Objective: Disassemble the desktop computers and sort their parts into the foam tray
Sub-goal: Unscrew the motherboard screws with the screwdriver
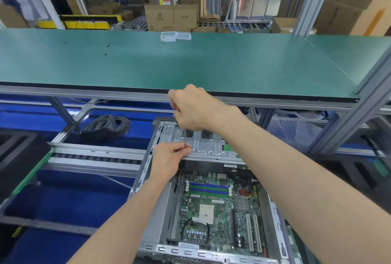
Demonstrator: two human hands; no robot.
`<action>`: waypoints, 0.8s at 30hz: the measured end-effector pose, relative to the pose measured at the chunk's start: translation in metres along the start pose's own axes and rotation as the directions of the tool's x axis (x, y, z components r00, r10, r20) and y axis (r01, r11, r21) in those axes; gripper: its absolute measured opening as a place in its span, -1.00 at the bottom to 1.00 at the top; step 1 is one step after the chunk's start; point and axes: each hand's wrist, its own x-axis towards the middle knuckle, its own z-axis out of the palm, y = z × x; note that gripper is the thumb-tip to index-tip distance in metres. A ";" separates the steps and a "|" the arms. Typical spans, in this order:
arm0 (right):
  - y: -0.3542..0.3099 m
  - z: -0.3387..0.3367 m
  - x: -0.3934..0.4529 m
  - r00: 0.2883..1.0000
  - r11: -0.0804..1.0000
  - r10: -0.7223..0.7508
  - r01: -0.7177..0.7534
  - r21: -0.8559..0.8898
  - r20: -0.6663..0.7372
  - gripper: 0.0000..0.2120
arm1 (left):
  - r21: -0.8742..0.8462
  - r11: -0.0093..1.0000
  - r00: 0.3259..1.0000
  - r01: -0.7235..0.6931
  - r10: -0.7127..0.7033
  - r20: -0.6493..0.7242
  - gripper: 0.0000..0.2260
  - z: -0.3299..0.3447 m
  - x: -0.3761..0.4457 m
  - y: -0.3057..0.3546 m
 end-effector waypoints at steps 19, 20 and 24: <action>0.003 -0.005 -0.004 0.999 0.991 -0.030 0.025 0.135 0.033 -0.72 | 0.050 0.999 1.000 0.007 -0.007 -0.004 -0.86 -0.002 -0.003 0.004; 0.004 -0.004 -0.004 1.000 0.995 -0.003 0.003 0.096 -0.003 -0.79 | 0.057 0.998 1.000 0.011 -0.010 -0.012 -0.87 -0.002 -0.002 0.005; 0.001 0.004 -0.001 0.997 0.998 0.063 -0.063 -0.009 -0.053 -0.75 | 0.085 0.996 0.999 0.025 -0.023 -0.024 -0.91 0.000 -0.001 0.006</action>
